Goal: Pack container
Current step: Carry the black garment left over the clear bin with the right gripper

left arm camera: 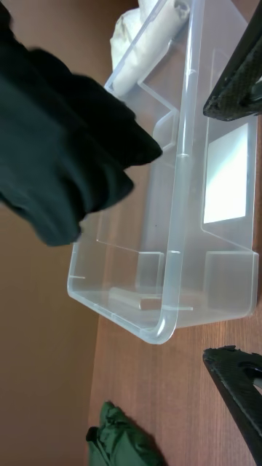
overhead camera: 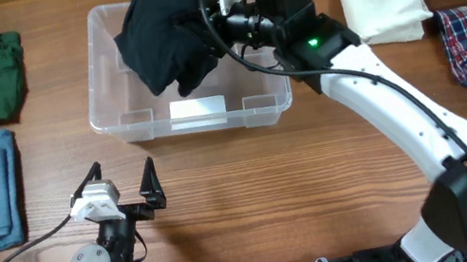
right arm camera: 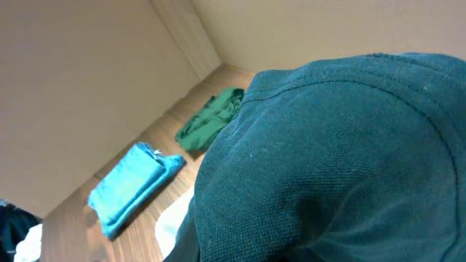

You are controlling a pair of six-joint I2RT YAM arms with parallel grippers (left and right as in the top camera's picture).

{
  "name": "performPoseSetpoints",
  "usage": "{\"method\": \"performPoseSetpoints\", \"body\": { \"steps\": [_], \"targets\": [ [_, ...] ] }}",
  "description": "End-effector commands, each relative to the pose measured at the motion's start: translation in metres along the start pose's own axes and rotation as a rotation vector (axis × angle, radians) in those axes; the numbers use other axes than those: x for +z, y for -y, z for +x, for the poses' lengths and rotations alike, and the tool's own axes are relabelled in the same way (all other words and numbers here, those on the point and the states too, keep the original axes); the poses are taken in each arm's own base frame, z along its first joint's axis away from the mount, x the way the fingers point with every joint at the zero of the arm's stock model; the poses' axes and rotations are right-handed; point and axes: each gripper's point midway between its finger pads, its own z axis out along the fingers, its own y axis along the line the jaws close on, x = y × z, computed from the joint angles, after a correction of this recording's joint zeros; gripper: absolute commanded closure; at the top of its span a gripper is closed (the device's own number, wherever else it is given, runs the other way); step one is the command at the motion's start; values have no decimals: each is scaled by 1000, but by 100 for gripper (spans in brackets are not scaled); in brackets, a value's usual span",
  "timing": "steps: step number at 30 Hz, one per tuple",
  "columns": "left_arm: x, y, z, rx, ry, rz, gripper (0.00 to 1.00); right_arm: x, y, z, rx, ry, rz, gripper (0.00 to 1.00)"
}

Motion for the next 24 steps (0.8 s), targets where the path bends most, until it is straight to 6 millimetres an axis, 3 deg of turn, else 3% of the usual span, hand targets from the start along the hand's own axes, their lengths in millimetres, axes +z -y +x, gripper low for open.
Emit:
{"method": "performPoseSetpoints", "body": {
  "steps": [1,19,24],
  "targets": [
    [0,-2,0,-9,0,-8,0,9,1,-9,-17,26,-5,96],
    [0,-2,1,-9,-1,-8,0,36,24,18,-17,-16,6,96],
    [0,-2,0,-9,0,-8,0,37,39,32,-10,-63,71,96]
  ]
}}
